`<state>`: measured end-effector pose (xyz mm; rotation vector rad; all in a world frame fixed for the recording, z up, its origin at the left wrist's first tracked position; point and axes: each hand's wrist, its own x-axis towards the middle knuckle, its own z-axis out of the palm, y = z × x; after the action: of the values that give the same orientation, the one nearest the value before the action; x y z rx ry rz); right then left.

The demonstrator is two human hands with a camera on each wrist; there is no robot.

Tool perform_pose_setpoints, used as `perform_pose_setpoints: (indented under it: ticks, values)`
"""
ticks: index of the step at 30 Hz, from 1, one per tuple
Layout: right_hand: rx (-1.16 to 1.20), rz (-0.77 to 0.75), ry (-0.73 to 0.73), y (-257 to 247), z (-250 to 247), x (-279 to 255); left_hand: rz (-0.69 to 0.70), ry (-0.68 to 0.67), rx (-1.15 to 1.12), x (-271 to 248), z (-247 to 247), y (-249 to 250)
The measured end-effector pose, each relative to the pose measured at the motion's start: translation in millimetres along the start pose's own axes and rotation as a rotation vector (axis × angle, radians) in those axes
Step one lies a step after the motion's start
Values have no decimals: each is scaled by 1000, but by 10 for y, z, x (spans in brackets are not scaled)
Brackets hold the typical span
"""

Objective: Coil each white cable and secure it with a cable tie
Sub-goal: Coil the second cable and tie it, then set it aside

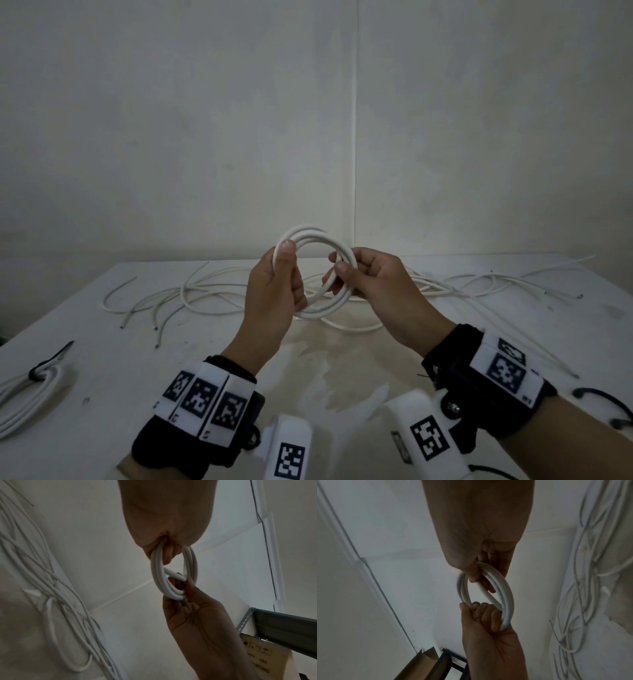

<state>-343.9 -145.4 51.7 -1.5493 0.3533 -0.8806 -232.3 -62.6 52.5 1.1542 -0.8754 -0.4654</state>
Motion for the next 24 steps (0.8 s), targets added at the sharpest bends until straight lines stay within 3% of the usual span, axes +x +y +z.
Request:
perform_pose_setpoints:
  ticks: [3, 5, 12, 18, 21, 24]
  values:
    - [242, 133, -128, -31, -7, -24, -1, -20, 8, 31, -49, -5]
    - [275, 182, -180, -67, -12, -37, 0, -23, 18, 36, -72, -2]
    - [-521, 67, -133, -155, -49, -14, 63, 8, 98, 50, -67, -33]
    - [-479, 164, -199, -132, -60, -45, 103, 57, 232, 41, -72, -99]
    - [-529, 153, -222, -61, -69, -107, 82, 130, 202, 103, -130, -65]
    - [-494, 151, -190, 50, -107, -157, 79, 113, 165, 110, -146, -40]
